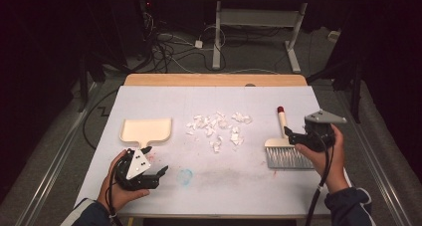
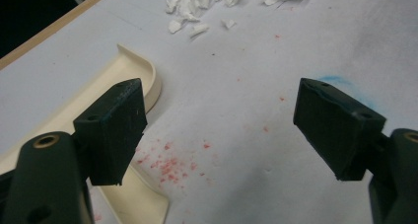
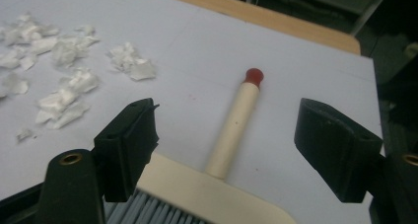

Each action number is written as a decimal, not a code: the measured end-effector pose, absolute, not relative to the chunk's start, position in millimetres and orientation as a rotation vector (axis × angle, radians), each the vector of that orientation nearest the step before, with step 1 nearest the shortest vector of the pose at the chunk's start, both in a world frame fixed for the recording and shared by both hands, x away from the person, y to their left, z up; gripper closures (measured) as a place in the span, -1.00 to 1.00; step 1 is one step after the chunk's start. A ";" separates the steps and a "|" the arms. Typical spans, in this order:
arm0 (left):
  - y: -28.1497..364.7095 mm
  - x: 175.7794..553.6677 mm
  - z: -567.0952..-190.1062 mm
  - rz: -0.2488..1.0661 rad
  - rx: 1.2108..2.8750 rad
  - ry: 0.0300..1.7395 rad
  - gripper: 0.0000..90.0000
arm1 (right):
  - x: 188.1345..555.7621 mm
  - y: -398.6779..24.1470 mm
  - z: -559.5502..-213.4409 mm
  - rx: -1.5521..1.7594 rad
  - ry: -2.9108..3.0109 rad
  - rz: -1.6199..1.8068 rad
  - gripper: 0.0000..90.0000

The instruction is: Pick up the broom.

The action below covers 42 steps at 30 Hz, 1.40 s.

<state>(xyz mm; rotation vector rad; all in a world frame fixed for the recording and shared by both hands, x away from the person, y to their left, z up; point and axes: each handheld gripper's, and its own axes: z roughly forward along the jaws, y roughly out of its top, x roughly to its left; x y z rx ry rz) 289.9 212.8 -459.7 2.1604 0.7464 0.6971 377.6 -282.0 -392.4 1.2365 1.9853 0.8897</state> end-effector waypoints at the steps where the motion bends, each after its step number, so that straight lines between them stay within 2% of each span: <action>1: 212.2 289.8 -460.1 0.696 2.165 0.744 -0.56 | 385.9 -281.9 -391.9 1.262 1.997 0.878 -0.49; 4: 212.7 288.8 -461.1 0.696 2.181 0.741 -0.56 | 419.0 -281.1 -397.4 1.384 2.017 0.811 -0.54; 6: 213.1 289.1 -461.6 0.693 2.179 0.747 -0.56 | 427.2 -281.1 -400.6 1.435 2.031 0.805 -0.53; 9: 213.3 289.5 -462.1 0.690 2.185 0.751 -0.56 | 450.5 -274.1 -419.8 1.510 2.069 0.689 -0.53; 14: 212.1 289.8 -463.7 0.686 2.203 0.742 -0.56 | 464.9 -270.3 -451.6 1.608 2.160 0.560 -0.28; 16: 211.6 289.7 -464.2 0.691 2.211 0.738 -0.56 | 465.1 -270.3 -456.5 1.620 2.174 0.548 -0.28; 20: 210.1 289.1 -464.1 0.694 2.217 0.731 -0.56 | 458.1 -266.1 -456.0 1.591 2.171 0.594 0.21; 21: 210.1 289.1 -464.1 0.694 2.217 0.731 -0.56 | 458.1 -266.1 -456.0 1.591 2.171 0.594 0.21; 23: 209.5 288.8 -464.3 0.694 2.223 0.729 -0.56 | 457.0 -262.8 -455.7 1.576 2.182 0.609 0.48; 25: 209.2 288.8 -464.5 0.692 2.228 0.727 -0.56 | 456.8 -262.5 -456.2 1.583 2.170 0.622 0.56; 38: 210.6 288.5 -464.0 0.686 2.227 0.730 -0.56 | 451.8 -263.6 -459.1 1.537 2.144 0.681 0.58; 42: 210.2 288.0 -463.5 0.685 2.224 0.730 -0.56 | 440.7 -268.7 -449.5 1.486 2.082 0.739 0.59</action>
